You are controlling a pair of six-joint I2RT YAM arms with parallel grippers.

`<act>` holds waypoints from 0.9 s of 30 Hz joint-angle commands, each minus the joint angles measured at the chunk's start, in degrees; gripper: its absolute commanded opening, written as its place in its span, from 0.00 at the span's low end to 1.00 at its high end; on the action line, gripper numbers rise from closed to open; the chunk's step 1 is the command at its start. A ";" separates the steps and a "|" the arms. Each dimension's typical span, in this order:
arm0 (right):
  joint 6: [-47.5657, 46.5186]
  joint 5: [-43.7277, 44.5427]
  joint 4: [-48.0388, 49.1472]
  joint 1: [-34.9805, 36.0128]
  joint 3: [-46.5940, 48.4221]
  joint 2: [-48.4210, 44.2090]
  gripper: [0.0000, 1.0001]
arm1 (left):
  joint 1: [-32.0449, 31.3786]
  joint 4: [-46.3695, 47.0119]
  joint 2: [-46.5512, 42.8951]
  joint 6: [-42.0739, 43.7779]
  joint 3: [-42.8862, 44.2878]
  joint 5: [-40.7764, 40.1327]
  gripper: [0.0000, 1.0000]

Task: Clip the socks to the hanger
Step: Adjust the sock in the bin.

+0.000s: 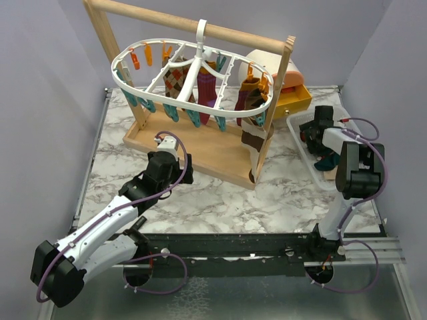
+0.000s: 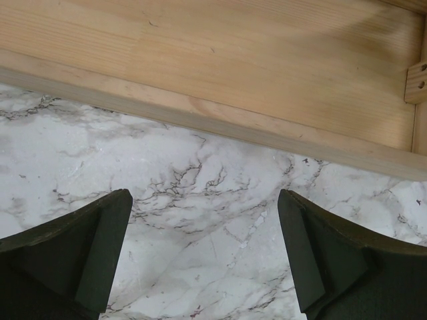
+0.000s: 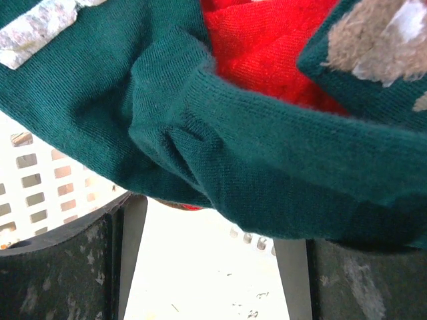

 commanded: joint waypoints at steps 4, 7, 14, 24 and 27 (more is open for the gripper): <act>-0.84 1.71 -7.51 -0.48 1.11 8.41 0.56 | -0.18 -0.23 -0.38 0.58 0.06 -1.50 0.99; -2.74 -0.16 -6.49 -0.48 -0.44 8.84 0.32 | -0.22 -0.30 -0.46 0.58 0.13 -1.72 0.99; -6.57 -4.09 -2.17 -0.37 -9.84 -1.79 0.04 | -0.13 -0.08 -0.96 0.47 0.10 -1.10 0.99; -13.44 -7.34 -10.15 -0.35 -20.17 -23.25 0.00 | -0.16 0.14 -2.35 0.49 0.32 0.95 0.99; -14.98 -9.44 -13.07 -0.39 -22.97 -28.54 0.00 | -0.16 0.41 -2.89 0.49 0.27 1.92 0.99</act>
